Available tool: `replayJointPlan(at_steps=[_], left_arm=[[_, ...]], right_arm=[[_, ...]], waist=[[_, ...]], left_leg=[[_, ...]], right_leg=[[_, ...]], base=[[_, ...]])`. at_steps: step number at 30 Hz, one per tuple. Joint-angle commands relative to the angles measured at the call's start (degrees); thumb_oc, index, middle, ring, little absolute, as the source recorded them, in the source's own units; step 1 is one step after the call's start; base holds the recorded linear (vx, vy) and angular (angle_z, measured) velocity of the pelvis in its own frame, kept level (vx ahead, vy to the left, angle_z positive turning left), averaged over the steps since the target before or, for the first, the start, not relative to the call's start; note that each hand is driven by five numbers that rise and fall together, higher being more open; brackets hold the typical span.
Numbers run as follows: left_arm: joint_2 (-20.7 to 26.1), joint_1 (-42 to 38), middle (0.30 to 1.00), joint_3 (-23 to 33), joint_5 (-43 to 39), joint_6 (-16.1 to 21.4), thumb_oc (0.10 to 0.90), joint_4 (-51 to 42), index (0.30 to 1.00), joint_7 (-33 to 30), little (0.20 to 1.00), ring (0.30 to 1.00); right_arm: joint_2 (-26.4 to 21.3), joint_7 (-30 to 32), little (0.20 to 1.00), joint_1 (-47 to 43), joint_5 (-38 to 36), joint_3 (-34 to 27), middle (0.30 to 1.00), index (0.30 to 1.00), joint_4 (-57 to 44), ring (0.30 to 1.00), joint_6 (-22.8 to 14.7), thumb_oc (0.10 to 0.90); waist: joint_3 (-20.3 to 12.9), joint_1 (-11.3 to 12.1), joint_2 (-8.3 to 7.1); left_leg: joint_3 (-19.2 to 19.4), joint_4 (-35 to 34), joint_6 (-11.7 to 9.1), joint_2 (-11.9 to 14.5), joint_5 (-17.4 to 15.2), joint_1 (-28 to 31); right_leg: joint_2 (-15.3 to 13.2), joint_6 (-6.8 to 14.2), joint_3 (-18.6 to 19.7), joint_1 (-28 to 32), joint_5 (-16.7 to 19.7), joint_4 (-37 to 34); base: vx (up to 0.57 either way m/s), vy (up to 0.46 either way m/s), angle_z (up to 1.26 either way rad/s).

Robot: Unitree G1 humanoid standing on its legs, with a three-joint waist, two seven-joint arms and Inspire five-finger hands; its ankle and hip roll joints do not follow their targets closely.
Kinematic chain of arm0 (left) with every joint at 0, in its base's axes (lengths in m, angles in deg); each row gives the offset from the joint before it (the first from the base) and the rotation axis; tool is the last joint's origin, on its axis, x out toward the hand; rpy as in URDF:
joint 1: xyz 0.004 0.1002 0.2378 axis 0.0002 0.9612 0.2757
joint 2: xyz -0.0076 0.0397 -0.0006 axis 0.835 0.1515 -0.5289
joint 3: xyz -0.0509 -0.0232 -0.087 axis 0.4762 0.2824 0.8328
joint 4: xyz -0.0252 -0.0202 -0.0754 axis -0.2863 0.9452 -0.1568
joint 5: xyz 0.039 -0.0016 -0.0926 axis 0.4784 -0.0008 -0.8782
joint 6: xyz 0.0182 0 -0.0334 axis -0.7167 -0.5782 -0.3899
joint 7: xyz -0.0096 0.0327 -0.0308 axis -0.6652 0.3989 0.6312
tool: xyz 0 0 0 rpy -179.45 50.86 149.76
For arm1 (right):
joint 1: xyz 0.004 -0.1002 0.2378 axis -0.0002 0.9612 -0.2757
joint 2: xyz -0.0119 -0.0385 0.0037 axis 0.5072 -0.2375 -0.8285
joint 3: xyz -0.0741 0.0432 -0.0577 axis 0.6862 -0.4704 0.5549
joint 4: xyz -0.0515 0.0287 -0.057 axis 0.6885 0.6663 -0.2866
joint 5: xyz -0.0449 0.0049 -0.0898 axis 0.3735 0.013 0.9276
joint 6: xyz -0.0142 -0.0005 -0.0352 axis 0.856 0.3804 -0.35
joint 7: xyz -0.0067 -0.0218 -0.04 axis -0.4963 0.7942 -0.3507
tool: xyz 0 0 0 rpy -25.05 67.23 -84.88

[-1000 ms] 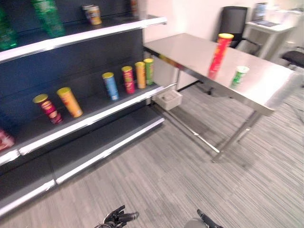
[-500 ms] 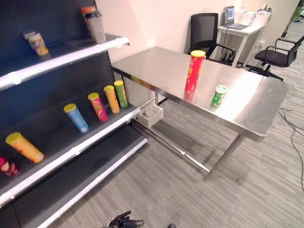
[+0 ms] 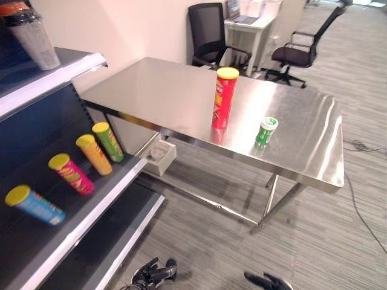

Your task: Put the goods on the table back onto the shelves and tidy them up.

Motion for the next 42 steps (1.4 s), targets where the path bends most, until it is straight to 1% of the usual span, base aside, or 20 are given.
replayJointPlan(at_steps=[1,6,7,10,13,15,16,17,18,21,22,24,25,26,29,31,34,40,41,42], left_arm=[[-2.06,-2.90,0.900,-1.42,1.70,2.16,0.800,0.85,0.900,0.91,0.900,0.900],[-0.98,-4.12,0.900,-1.99,3.61,2.02,0.800,0.24,0.900,-0.36,0.900,0.900],[-0.78,-4.30,0.900,-1.77,3.28,2.00,0.800,0.00,0.900,-0.54,0.900,0.900],[-0.11,-5.00,0.900,-1.16,2.90,1.74,0.800,-0.10,0.900,-0.48,0.900,0.900],[0.22,-3.69,0.900,0.41,2.46,1.88,0.800,0.13,0.900,0.01,0.900,0.900],[0.79,-1.80,0.900,3.12,1.24,1.73,0.800,-1.71,0.900,0.30,0.900,0.900],[0.76,-1.69,0.900,3.06,1.24,1.72,0.800,-1.75,0.900,0.29,0.900,0.900],[1.08,-0.74,0.900,4.07,0.82,1.69,0.800,-3.82,0.900,0.44,0.900,0.900],[1.30,0.93,0.900,5.22,1.12,1.69,0.800,-5.95,0.900,1.76,0.900,0.900],[2.40,1.10,0.900,7.24,3.72,0.60,0.800,-1.34,0.900,5.38,0.900,0.900],[1.83,7.73,0.900,9.78,4.89,1.65,0.800,-3.02,0.900,5.96,0.900,0.900],[0.85,10.05,0.900,8.36,8.69,1.99,0.800,-4.45,0.900,7.00,0.900,0.900],[0.85,10.05,0.900,8.35,8.69,1.99,0.800,-4.44,0.900,6.99,0.900,0.900],[0.72,9.56,0.900,8.39,9.66,2.03,0.800,-3.68,0.900,6.56,0.900,0.900],[0.27,9.05,0.900,8.97,9.86,1.86,0.800,-3.34,0.900,6.27,0.900,0.900],[0.14,8.89,0.900,9.06,9.88,1.82,0.800,-3.17,0.900,6.10,0.900,0.900],[0.01,7.99,0.900,8.10,9.92,1.33,0.800,-3.30,0.900,5.54,0.900,0.900],[0.41,6.40,0.900,4.14,11.38,1.39,0.800,-4.76,0.900,4.96,0.900,0.900],[0.94,6.34,0.900,1.99,11.91,1.24,0.800,-5.58,0.900,4.48,0.900,0.900],[0.91,6.29,0.900,2.11,11.91,1.24,0.800,-5.60,0.900,4.47,0.900,0.900]], right_arm=[[-1.02,-0.16,0.900,-1.76,0.22,-1.05,0.900,0.900,-1.53,0.900,-1.18,0.800],[-0.10,0.32,0.900,-3.01,2.76,0.61,0.900,0.900,-3.44,0.900,-0.90,0.800],[-0.08,0.37,0.900,-3.21,2.91,0.46,0.900,0.900,-3.63,0.900,-0.86,0.800],[-0.64,1.07,0.900,-2.54,3.59,-0.36,0.900,0.900,-4.34,0.900,-1.06,0.800],[-2.76,1.68,0.900,1.52,4.07,-2.92,0.900,0.900,-8.79,0.900,-1.96,0.800],[-6.47,2.61,0.900,7.31,6.05,-6.64,0.900,0.900,-21.45,0.900,-2.93,0.800],[-6.47,2.66,0.900,7.52,6.10,-6.68,0.900,0.900,-21.67,0.900,-2.81,0.800],[-8.35,2.85,0.900,11.71,7.47,-9.26,0.900,0.900,-29.73,0.900,-3.13,0.800],[-11.69,1.69,0.900,19.34,7.39,-17.16,0.900,0.900,-41.38,0.900,-4.85,0.800],[-14.63,1.69,0.900,20.88,5.55,-26.14,0.900,0.900,-45.89,0.900,-6.61,0.800],[-14.33,2.63,0.900,21.95,4.10,-34.07,0.900,0.900,-49.32,0.900,-7.61,0.800],[-15.61,5.58,0.900,23.63,4.25,-46.42,0.900,0.900,-59.20,0.900,-10.71,0.800],[-15.60,5.58,0.900,23.64,4.25,-46.43,0.900,0.900,-59.22,0.900,-10.69,0.800],[-16.89,7.24,0.900,22.72,3.68,-50.34,0.900,0.900,-64.03,0.900,-12.51,0.800],[-17.31,9.16,0.900,22.01,7.56,-54.97,0.900,0.900,-74.49,0.900,-14.52,0.800],[-17.70,10.47,0.900,21.01,10.07,-55.62,0.900,0.900,-78.13,0.900,-14.76,0.800],[-20.93,11.51,0.900,13.75,14.79,-52.84,0.900,0.900,-88.63,0.900,-15.57,0.800],[-28.71,11.77,0.900,1.57,14.27,-44.24,0.900,0.900,-88.39,0.900,-15.43,0.800],[-31.41,10.39,0.900,-4.23,13.05,-37.22,0.900,0.900,-86.37,0.900,-14.20,0.800],[-31.52,10.40,0.900,-4.49,13.01,-37.06,0.900,0.900,-86.18,0.900,-14.26,0.800]], waist=[[-2.20,0.45,0.37],[-1.29,-0.06,-0.10],[-0.90,0.11,-0.11],[-0.30,-0.09,0.05],[-0.01,-1.81,-0.67],[-0.38,-2.98,-1.13],[-0.46,-2.93,-1.10],[-0.67,-3.49,-1.13],[-1.37,-5.25,-1.02],[-2.60,-8.28,-0.73],[-2.55,-8.30,-0.46],[-2.91,-9.54,0.10],[-2.91,-9.52,0.10],[-3.09,-9.96,0.16],[-3.44,-9.94,0.40],[-3.58,-9.64,0.40],[-3.95,-7.29,0.21],[-3.94,-3.21,-1.02],[-4.01,-0.75,-1.58],[-4.01,-0.89,-1.60]], left_leg=[[2.02,1.46,-2.39,0.86,-4.55,1.78],[6.83,0.27,0.57,-1.25,-6.61,3.98],[8.48,0.27,0.87,-1.16,-7.02,4.24],[12.59,0.27,1.06,-0.51,-8.19,4.85],[14.36,0.27,1.11,-0.80,-8.81,5.99],[15.91,0.27,1.07,-0.96,-9.10,6.39],[15.93,0.27,1.07,-0.95,-9.11,6.40],[16.28,0.27,1.06,-1.00,-9.27,6.61],[17.11,0.27,1.03,-1.05,-9.65,7.33],[18.19,0.27,1.03,-1.41,-10.28,8.34],[17.99,0.27,1.36,-1.64,-10.49,8.47],[18.13,0.27,1.96,-2.13,-11.14,8.83],[18.13,0.27,1.96,-2.12,-11.14,8.83],[17.97,0.27,2.13,-2.46,-11.47,8.93],[17.54,0.27,2.50,-2.85,-11.99,8.89],[17.34,0.27,2.68,-2.99,-11.77,8.61],[16.17,0.27,2.92,-3.42,-12.53,8.96],[14.49,0.27,3.20,-3.96,-12.32,8.72],[13.59,0.27,3.22,-4.24,-12.61,8.89],[13.61,0.27,3.27,-4.28,-12.30,8.68]], right_leg=[[-2.85,1.59,-3.89,-5.56,5.54,0.92],[-5.67,3.26,-2.05,-10.94,6.93,7.46],[-6.24,3.59,-3.18,-12.23,7.75,8.69],[-9.77,4.10,-12.30,-14.00,10.13,11.62],[-9.48,4.50,-11.28,-13.46,10.46,9.84],[-9.46,4.90,-10.72,-13.18,11.07,8.32],[-9.45,4.90,-10.71,-13.17,11.09,8.29],[-9.34,5.00,-10.43,-13.11,11.14,7.69],[-9.26,5.42,-10.07,-12.79,11.47,6.43],[-9.17,6.21,-8.90,-12.46,12.80,5.56],[-9.26,6.46,-8.72,-12.24,13.04,5.34],[-9.64,7.00,-7.50,-12.57,14.25,5.84],[-9.64,7.00,-7.49,-12.57,14.25,5.84],[-9.88,7.25,-7.20,-12.68,14.82,5.99],[-10.18,7.46,-7.36,-12.69,15.08,6.36],[-10.26,7.37,-7.54,-12.74,15.36,6.33],[-10.70,7.64,-9.00,-11.75,14.90,6.40],[-11.37,7.86,-11.63,-10.49,15.04,6.18],[-11.67,8.07,-12.89,-9.61,14.92,6.26],[-11.69,7.96,-12.95,-9.74,15.15,6.14]], base=[[0.21,0.265,-0.40],[0.05,0.187,-0.45],[-0.06,0.104,-0.39],[-0.04,0.074,-0.84],[0.02,0.026,-0.32],[0.03,-0.004,-0.08],[0.03,-0.004,-0.41],[0.08,0.020,-0.46],[0.10,0.034,-0.46],[0.07,0.036,-0.21],[0.03,0.032,-0.43],[0.04,0.037,-0.25],[0.05,0.036,-0.11],[0.04,0.019,0.00],[0.05,0.019,-0.04],[0.03,0.003,0.09],[0.04,0.001,0.12],[0.01,-0.008,0.28],[0.01,-0.009,0.41],[0.03,-0.009,0.33]])
